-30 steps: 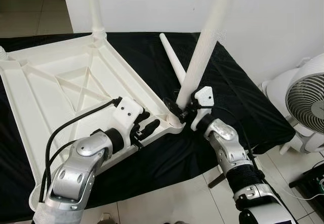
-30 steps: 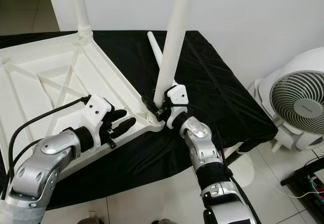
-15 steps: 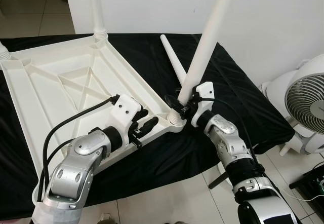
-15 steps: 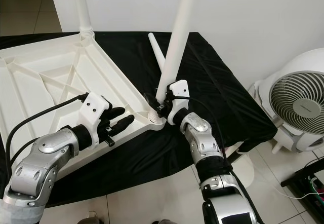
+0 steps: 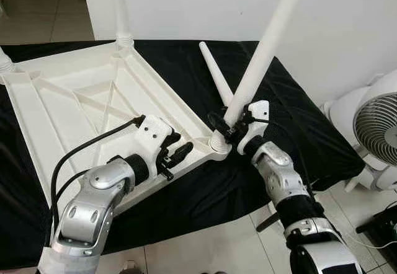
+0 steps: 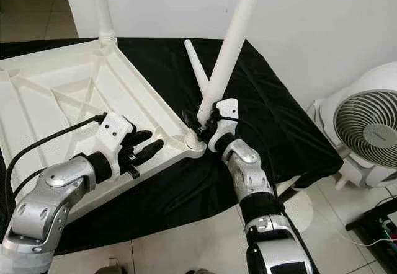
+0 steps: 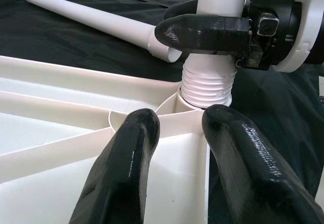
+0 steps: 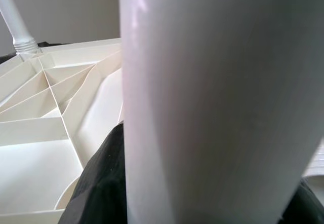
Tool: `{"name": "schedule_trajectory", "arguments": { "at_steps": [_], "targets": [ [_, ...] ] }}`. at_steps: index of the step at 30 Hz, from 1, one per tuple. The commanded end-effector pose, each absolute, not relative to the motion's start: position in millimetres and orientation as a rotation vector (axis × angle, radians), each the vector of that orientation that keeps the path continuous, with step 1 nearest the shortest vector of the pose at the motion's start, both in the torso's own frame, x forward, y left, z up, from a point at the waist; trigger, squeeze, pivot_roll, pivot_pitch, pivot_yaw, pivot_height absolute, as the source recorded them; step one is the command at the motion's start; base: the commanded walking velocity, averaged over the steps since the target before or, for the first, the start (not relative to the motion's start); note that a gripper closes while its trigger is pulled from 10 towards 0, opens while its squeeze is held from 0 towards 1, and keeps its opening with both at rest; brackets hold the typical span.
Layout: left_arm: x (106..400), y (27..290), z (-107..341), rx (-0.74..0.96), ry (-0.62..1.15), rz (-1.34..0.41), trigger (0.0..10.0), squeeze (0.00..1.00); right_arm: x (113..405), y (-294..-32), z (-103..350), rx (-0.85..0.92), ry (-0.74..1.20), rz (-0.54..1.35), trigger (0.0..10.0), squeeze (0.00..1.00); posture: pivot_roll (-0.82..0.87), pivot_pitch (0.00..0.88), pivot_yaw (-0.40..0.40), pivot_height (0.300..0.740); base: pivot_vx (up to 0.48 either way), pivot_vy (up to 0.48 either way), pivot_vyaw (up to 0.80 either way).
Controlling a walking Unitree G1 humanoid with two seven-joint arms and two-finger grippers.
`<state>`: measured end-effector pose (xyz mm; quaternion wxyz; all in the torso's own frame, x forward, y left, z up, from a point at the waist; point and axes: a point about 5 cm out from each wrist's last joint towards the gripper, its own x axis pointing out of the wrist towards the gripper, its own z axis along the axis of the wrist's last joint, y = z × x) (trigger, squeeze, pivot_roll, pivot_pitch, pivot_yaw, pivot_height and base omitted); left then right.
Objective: Building children table
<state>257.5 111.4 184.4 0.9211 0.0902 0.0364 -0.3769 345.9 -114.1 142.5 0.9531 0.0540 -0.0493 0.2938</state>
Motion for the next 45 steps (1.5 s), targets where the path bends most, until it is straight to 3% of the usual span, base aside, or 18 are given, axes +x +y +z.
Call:
{"name": "schedule_trajectory", "arguments": {
  "at_steps": [1,15,27,33,45],
  "targets": [
    [258,113,189,0.189,0.058,-0.713,10.0,0.0,336,-129,104,0.1,0.055,0.499,10.0,0.0,0.14,0.082,-0.095,0.74,0.0,0.0,0.0],
    [258,115,191,0.188,0.057,-0.709,10.0,0.0,327,-120,89,-0.111,0.106,0.602,10.0,0.0,0.14,0.085,-0.092,0.74,0.0,0.0,0.0],
    [258,117,192,0.192,0.056,-0.702,10.0,0.0,326,-123,86,-0.079,0.118,0.588,10.0,0.0,0.14,0.085,-0.091,0.74,0.0,0.0,0.0],
    [258,117,194,0.195,0.054,-0.704,10.0,0.0,328,-130,83,0.006,0.127,0.47,10.0,0.0,0.14,0.082,-0.085,0.74,0.0,0.0,0.0],
    [258,117,194,0.198,0.055,-0.713,10.0,0.0,332,-134,85,0.006,0.097,0.363,10.0,0.0,0.14,0.078,-0.085,0.74,0.0,0.0,0.0]
  ]
}}
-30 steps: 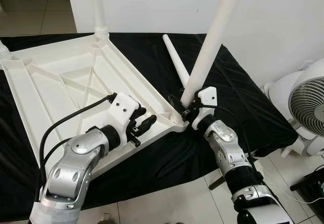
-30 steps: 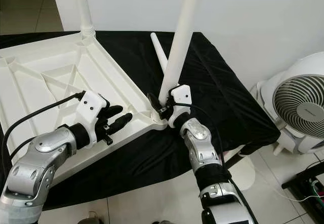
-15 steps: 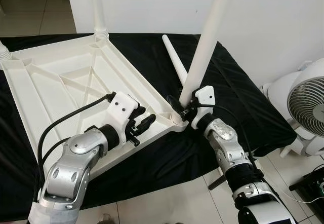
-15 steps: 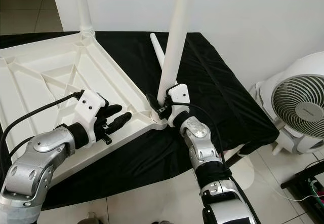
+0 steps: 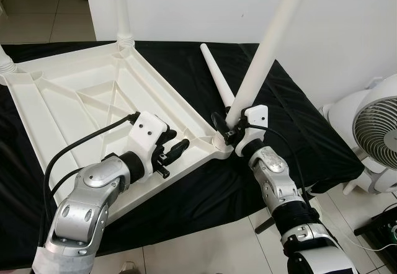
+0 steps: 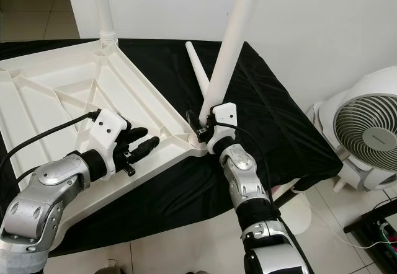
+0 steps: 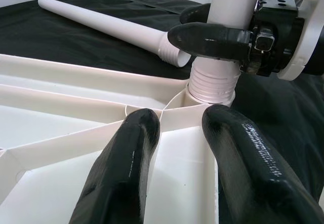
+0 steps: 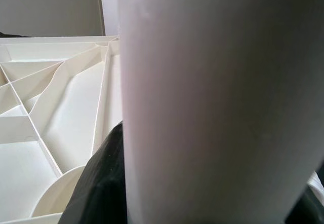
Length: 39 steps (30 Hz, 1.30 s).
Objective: Building children table
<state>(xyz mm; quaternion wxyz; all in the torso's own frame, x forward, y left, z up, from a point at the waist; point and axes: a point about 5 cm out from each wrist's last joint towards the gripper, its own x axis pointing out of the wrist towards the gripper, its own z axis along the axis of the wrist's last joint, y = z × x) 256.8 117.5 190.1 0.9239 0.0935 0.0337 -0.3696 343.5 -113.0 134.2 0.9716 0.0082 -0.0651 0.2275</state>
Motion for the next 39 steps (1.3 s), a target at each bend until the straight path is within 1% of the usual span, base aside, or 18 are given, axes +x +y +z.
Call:
{"name": "schedule_trajectory", "arguments": {
  "at_steps": [1,6,10,11,12,13,17,19,24,27,32,39],
  "targets": [
    [258,117,194,0.199,0.055,-0.713,10.0,0.0,332,-133,85,0.007,0.096,0.361,10.0,0.0,0.14,0.078,-0.085,0.74,0.0,0.0,0.0],
    [257,117,194,0.199,0.055,-0.714,10.0,0.0,334,-133,88,0.005,0.083,0.335,10.0,0.0,0.14,0.073,-0.086,0.74,0.0,0.0,0.0],
    [257,116,194,0.198,0.054,-0.717,10.0,0.0,338,-130,92,0.013,0.078,0.26,10.0,0.0,0.14,0.069,-0.089,0.74,0.0,0.0,0.0],
    [258,116,194,0.198,0.053,-0.718,10.0,0.0,340,-130,93,0.017,0.08,0.214,10.0,0.0,0.14,0.068,-0.091,0.74,0.0,0.0,0.0],
    [258,116,194,0.198,0.053,-0.718,10.0,0.0,340,-130,93,0.017,0.08,0.214,10.0,0.0,0.14,0.068,-0.091,0.74,0.0,0.0,0.0],
    [258,115,194,0.198,0.052,-0.718,10.0,0.0,341,-130,94,0.015,0.075,0.16,10.0,0.0,0.14,0.07,-0.091,0.74,0.0,0.0,0.0],
    [258,115,194,0.197,0.052,-0.718,10.0,0.0,341,-130,94,0.024,0.077,0.124,10.0,0.0,0.14,0.071,-0.09,0.74,0.0,0.0,0.0],
    [257,114,194,0.195,0.052,-0.722,10.0,0.0,341,-127,96,0.016,0.063,0.034,10.0,0.0,0.14,0.073,-0.09,0.74,0.0,0.0,0.0],
    [258,112,194,0.192,0.051,-0.727,10.0,0.0,339,-123,98,0.027,0.05,-0.052,10.0,0.0,0.14,0.072,-0.092,0.74,0.0,0.0,0.0],
    [258,111,194,0.187,0.048,-0.729,10.0,0.0,338,-124,101,0.014,0.035,-0.169,10.0,0.0,0.13,0.068,-0.093,0.74,0.0,0.0,0.0],
    [259,109,194,0.184,0.044,-0.733,10.0,0.0,337,-122,105,0.013,0.016,-0.21,10.0,0.0,0.12,0.065,-0.096,0.74,0.0,0.0,0.0],
    [261,108,194,0.181,0.039,-0.733,10.0,0.0,338,-122,105,0.025,0.015,-0.205,10.0,0.0,0.12,0.062,-0.099,0.74,0.0,0.0,0.0]
  ]
}}
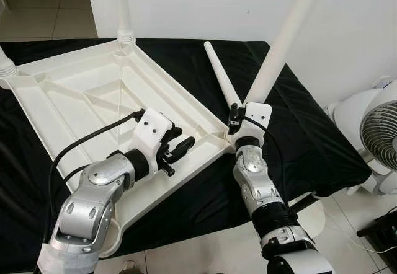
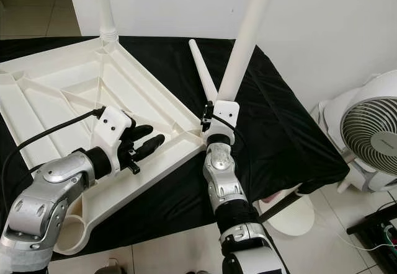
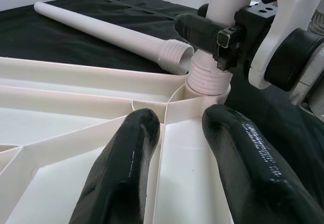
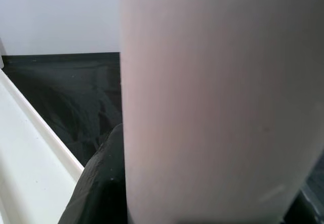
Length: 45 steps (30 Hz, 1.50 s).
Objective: Building children table
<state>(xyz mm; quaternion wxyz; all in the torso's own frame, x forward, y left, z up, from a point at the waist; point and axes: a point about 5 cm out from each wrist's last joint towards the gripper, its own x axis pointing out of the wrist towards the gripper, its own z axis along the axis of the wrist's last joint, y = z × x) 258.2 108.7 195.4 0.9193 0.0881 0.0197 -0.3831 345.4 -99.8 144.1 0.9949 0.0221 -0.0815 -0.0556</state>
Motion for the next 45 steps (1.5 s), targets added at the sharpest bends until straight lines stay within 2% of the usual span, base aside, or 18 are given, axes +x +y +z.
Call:
{"name": "schedule_trajectory", "arguments": {
  "at_steps": [1,9,10,24,25,27,28,37,38,39,45],
  "targets": [
    [261,107,194,0.18,0.038,-0.733,10.0,0.0,338,-123,106,0.025,0.01,-0.207,10.0,0.0,0.12,0.061,-0.098,0.74,0.0,0.0,0.0],
    [261,106,195,0.176,0.036,-0.736,10.0,0.0,340,-133,110,0.034,-0.007,-0.244,10.0,0.0,0.12,0.059,-0.096,0.74,0.0,0.0,0.0],
    [262,106,195,0.177,0.037,-0.737,10.0,0.0,340,-133,111,0.036,-0.018,-0.241,10.0,1.0,0.12,0.059,-0.093,0.74,0.0,0.0,0.0],
    [263,106,195,0.177,0.035,-0.738,10.0,0.0,345,-136,123,0.054,-0.092,-0.172,10.0,1.0,0.12,0.047,-0.094,0.74,0.0,0.0,0.0],
    [263,106,196,0.177,0.034,-0.739,10.0,0.0,347,-137,125,0.054,-0.095,-0.153,10.0,0.83,0.12,0.045,-0.095,0.74,0.0,0.0,0.0],
    [263,105,196,0.177,0.033,-0.739,10.0,0.0,348,-138,126,0.054,-0.097,-0.139,10.0,0.83,0.12,0.045,-0.095,0.74,0.0,0.0,0.0],
    [262,105,196,0.176,0.033,-0.739,10.0,0.0,349,-140,128,0.045,-0.103,-0.129,10.0,0.0,0.12,0.044,-0.096,0.74,0.0,0.0,0.0],
    [263,104,196,0.172,0.03,-0.739,10.0,0.0,356,-147,138,0.002,-0.141,0.01,10.0,0.0,0.12,0.036,-0.1,0.74,0.0,0.0,0.0],
    [263,104,196,0.171,0.029,-0.739,10.0,0.0,357,-145,138,0.025,-0.133,0.054,4.2,0.0,0.12,0.036,-0.101,0.74,0.0,0.0,0.0],
    [263,104,196,0.17,0.027,-0.739,10.0,0.0,358,-145,138,0.033,-0.131,0.09,0.0,0.0,0.12,0.036,-0.101,0.74,0.0,0.0,0.0],
    [263,104,197,0.168,0.024,-0.736,10.0,0.0,362,-149,145,0.065,-0.142,0.18,0.0,0.0,0.11,0.041,-0.102,0.74,0.0,0.0,0.0]
  ]
}}
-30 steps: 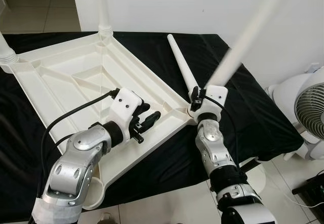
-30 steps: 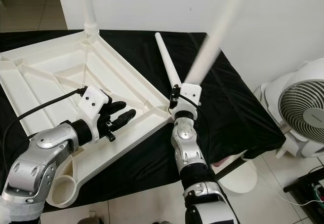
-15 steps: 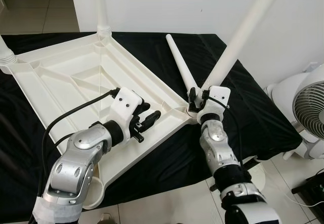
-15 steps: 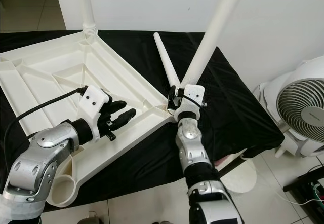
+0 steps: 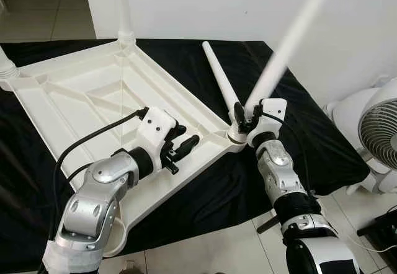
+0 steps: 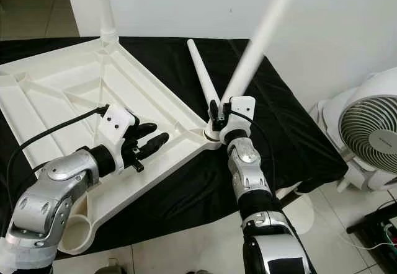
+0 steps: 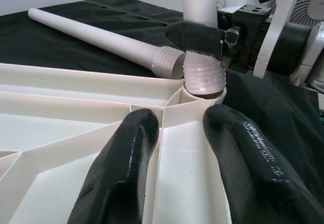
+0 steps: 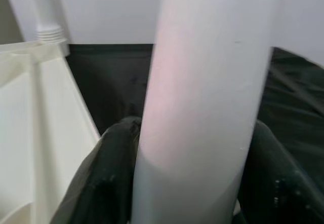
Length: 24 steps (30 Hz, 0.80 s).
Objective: Building children table
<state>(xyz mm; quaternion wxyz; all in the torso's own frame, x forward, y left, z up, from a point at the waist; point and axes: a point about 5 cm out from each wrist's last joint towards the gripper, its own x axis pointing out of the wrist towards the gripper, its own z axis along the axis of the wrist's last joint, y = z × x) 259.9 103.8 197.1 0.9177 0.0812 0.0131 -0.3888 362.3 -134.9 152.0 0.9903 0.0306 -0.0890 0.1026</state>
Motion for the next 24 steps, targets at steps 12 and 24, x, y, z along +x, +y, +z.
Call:
{"name": "schedule_trajectory", "arguments": {
  "at_steps": [12,24],
  "targets": [
    [263,106,197,0.166,0.024,-0.721,10.0,0.0,365,-156,156,0.065,-0.179,0.298,0.0,0.0,0.11,0.055,-0.108,0.74,0.0,0.0,0.0],
    [268,110,203,0.177,0.019,-0.74,10.0,0.0,359,-150,174,0.027,-0.26,0.449,10.0,0.0,0.11,0.056,-0.106,0.74,0.0,0.0,0.0]
  ]
}}
